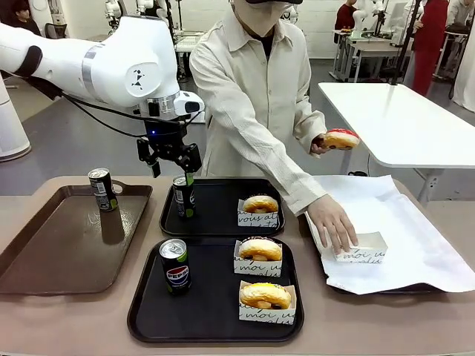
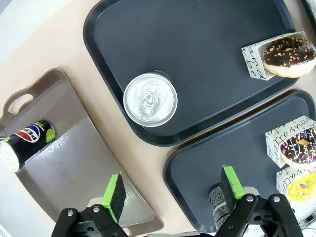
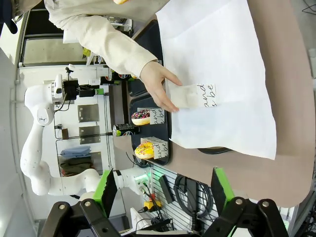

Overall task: Set up donuts and drinks on trays.
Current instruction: Pick up one Pepsi coke from the Handle tray and place it on the Flat Tray without a Pepsi coke.

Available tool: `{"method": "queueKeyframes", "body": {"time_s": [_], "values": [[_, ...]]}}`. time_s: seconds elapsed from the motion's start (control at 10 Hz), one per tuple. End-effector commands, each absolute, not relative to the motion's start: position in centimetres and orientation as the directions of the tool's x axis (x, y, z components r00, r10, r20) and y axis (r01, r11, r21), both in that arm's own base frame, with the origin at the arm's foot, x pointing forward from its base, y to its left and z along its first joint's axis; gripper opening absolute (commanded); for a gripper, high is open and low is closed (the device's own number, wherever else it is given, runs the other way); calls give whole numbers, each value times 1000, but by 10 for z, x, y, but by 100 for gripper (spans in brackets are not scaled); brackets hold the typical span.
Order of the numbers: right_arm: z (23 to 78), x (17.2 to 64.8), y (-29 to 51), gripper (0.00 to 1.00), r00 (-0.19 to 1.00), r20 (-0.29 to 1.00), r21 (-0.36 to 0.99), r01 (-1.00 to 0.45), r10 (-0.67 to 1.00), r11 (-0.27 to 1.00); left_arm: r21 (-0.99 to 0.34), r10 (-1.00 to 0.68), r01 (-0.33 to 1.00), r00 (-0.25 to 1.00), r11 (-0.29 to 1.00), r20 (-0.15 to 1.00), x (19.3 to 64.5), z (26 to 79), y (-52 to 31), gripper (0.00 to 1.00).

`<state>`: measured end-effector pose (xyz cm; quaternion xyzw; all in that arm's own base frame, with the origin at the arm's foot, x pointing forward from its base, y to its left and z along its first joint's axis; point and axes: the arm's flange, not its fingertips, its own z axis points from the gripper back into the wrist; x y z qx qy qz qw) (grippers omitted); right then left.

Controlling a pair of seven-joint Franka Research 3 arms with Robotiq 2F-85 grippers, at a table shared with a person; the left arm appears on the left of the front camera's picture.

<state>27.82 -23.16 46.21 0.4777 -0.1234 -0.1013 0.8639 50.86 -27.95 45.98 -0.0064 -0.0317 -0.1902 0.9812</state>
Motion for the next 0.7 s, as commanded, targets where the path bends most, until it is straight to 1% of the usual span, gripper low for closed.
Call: {"method": "queueKeyframes", "body": {"time_s": [0.0,0.1,0.3,0.4,0.5,0.6], "values": [[463,279,-232,100,948,127,858,42,-291,512,9,-377,377,923,926,75,511,459,-280,100],[463,279,-232,100,948,127,858,42,-291,512,-1,-373,374,926,928,65,509,460,-280,100],[463,279,-232,100,948,127,858,42,-291,512,-90,-296,297,955,951,26,472,472,-206,100],[463,279,-232,100,948,127,858,42,-291,512,-87,-282,284,959,955,34,456,480,-176,100],[463,279,-232,100,948,127,858,42,-291,512,-103,-253,258,966,961,57,430,482,-150,100],[463,279,-232,100,948,127,858,42,-291,512,-121,-234,241,970,963,63,419,485,-127,100]]}}
